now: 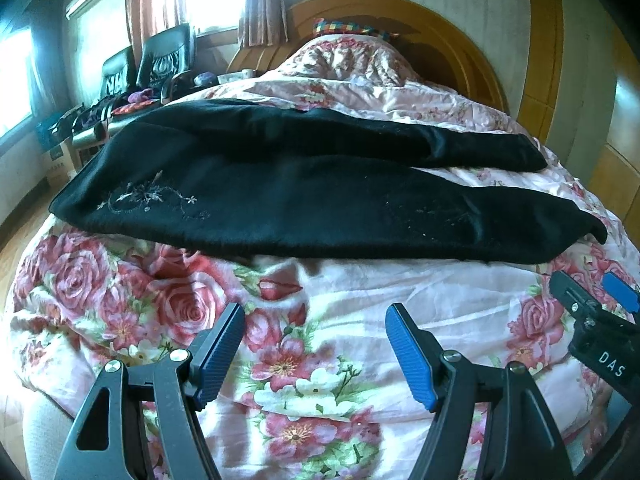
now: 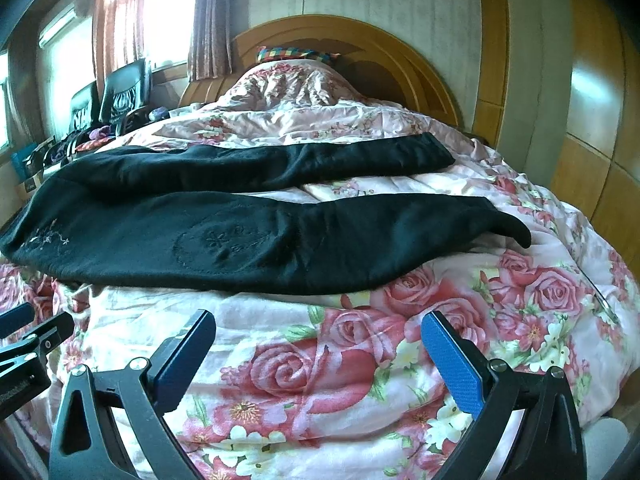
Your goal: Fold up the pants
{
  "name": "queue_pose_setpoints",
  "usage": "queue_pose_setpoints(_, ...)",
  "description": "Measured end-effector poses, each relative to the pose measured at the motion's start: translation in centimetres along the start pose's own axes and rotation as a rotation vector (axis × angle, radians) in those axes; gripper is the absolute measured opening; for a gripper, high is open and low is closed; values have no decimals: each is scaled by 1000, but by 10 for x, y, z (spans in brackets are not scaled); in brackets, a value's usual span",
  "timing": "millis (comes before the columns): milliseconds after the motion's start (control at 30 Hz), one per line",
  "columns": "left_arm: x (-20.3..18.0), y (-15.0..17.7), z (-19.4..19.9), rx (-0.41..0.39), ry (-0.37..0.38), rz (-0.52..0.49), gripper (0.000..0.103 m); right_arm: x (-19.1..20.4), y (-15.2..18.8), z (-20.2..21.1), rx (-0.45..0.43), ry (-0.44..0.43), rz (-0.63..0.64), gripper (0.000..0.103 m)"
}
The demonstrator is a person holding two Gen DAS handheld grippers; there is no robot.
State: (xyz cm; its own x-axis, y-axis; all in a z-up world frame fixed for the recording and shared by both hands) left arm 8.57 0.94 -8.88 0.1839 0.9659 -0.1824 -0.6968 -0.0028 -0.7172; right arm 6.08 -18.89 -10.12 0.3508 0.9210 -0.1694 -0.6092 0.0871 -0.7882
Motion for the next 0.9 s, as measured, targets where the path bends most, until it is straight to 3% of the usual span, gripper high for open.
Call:
queue_pose_setpoints(200, 7, 0, -6, 23, 31, 14, 74, -8, -5, -3, -21, 12, -15, 103)
queue_pose_setpoints(333, 18, 2, -14, 51, 195, 119, 74, -20, -22, -4, -105, -57, -68, 103)
queue_pose_setpoints(467, 50, -6, -9, -24, 243, 269, 74, -42, -17, -27, 16, -103, -146, 103)
queue_pose_setpoints(633, 109, -25, 7, -151, 192, 392, 74, -83, -16, -57, 86, -123, -283, 103)
queue_pose_setpoints(767, 171, -36, 21, -257, 113, 519, 74, -111, -24, -83, 141, -203, -409, 101)
queue_pose_setpoints(900, 224, -46, 25, -322, 53, 620, 68, -128, -28, -118, 232, -301, -547, 79)
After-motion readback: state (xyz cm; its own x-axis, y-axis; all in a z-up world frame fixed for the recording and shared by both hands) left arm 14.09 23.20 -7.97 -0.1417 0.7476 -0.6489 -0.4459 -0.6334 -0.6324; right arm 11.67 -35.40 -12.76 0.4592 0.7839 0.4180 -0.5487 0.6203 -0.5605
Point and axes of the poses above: each gripper's, at about its wrist camera, not at the fingertips, and z roughly against the way its jaws point, x to its left, y to its underside, the point moved 10 cm from there along -z, roughly the way its jaws point, and after that the axes turned 14 degrees about y, right-handed, at the moved point
